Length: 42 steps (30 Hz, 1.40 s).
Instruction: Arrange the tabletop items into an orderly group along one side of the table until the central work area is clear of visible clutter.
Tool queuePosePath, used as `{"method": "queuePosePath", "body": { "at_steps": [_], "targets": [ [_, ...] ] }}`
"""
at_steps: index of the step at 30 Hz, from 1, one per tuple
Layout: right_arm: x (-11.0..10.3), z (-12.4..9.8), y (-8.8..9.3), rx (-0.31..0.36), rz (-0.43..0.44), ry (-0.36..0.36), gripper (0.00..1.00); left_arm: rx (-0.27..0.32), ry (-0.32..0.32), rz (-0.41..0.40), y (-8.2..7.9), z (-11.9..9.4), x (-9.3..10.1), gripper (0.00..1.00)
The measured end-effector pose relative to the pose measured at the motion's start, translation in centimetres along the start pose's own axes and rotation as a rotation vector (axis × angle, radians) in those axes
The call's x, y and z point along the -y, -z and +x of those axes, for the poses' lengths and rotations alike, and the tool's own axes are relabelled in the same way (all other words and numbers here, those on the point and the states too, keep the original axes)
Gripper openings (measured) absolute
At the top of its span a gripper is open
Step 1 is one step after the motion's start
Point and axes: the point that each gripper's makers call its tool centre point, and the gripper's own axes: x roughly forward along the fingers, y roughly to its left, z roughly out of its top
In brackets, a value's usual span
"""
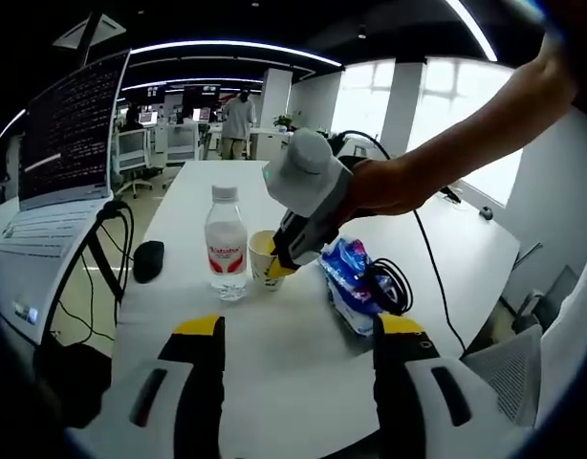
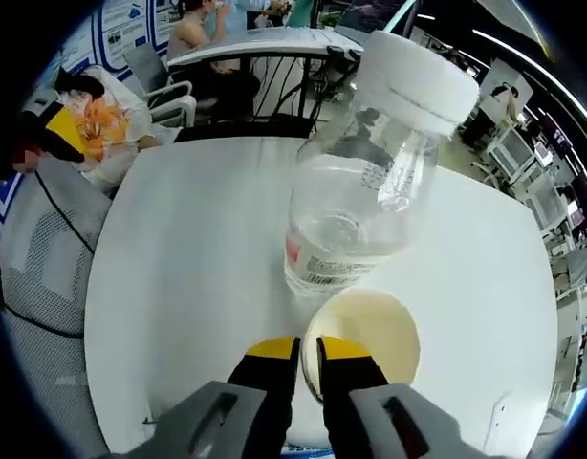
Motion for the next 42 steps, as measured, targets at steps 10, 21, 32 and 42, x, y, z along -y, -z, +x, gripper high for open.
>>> {"method": "queuePosePath", "body": {
  "at_steps": [10, 21, 32, 42],
  "targets": [
    [-0.2, -1.8, -0.8, 0.056, -0.01, 0.02, 0.17, -0.001, 0.002, 0.006, -0.3, -0.1, 0.3, 0.63],
    [0.1, -3.6, -1.5, 0.127, 0.003, 0.05, 0.23, 0.007, -0.002, -0.029, 0.2, -0.3, 0.5, 0.63],
    [0.2, -6.5, -0.7, 0.216, 0.071, 0.088, 0.23, 0.008, 0.015, -0.028, -0.2, 0.0, 1.6, 0.63],
    [-0.1, -10.2, 3.1, 0.266, 0.176, 0.132, 0.27, 0.016, 0.014, -0.068, 0.0, 0.4, 2.4, 0.62]
  ]
}}
